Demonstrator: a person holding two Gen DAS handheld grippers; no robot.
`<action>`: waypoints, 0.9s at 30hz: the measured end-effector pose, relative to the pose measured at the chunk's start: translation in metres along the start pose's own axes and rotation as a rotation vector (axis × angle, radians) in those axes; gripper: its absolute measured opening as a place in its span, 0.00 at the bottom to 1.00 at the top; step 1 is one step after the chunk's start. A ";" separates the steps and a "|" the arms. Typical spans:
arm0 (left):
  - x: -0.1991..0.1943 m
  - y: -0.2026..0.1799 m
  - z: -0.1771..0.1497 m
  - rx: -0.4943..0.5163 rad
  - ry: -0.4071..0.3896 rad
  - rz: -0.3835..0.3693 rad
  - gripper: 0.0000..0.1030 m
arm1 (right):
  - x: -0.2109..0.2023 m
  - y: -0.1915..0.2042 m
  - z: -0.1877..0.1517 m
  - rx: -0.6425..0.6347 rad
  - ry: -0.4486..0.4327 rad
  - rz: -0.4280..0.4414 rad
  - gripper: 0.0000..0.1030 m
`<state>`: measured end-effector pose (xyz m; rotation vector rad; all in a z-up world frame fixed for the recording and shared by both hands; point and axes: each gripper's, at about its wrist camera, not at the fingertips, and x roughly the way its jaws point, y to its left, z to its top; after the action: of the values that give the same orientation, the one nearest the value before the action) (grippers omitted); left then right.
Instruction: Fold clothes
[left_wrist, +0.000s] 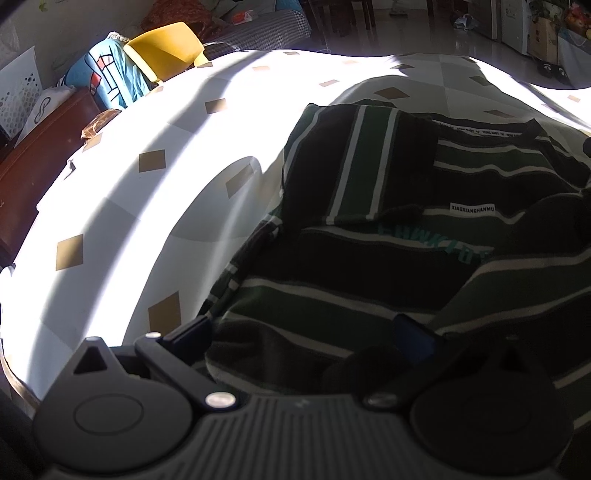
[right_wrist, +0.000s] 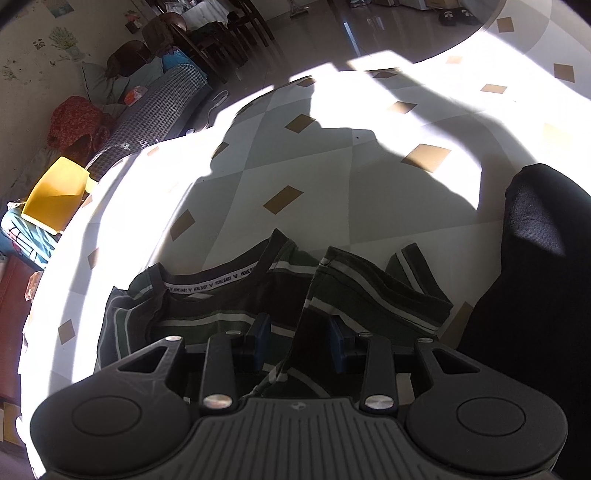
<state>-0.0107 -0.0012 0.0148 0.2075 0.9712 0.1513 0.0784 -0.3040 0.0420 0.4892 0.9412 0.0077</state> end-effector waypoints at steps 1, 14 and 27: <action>-0.001 0.000 -0.001 0.002 0.000 0.000 1.00 | 0.001 0.000 0.000 0.000 0.003 -0.003 0.32; -0.001 0.006 -0.003 -0.038 0.023 -0.035 1.00 | -0.007 0.029 -0.015 -0.243 -0.046 -0.043 0.04; 0.001 0.015 -0.001 -0.121 0.060 -0.034 1.00 | -0.045 0.068 -0.065 -0.689 -0.031 0.087 0.04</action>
<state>-0.0110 0.0134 0.0171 0.0759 1.0211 0.1857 0.0150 -0.2274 0.0726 -0.1092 0.8241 0.3902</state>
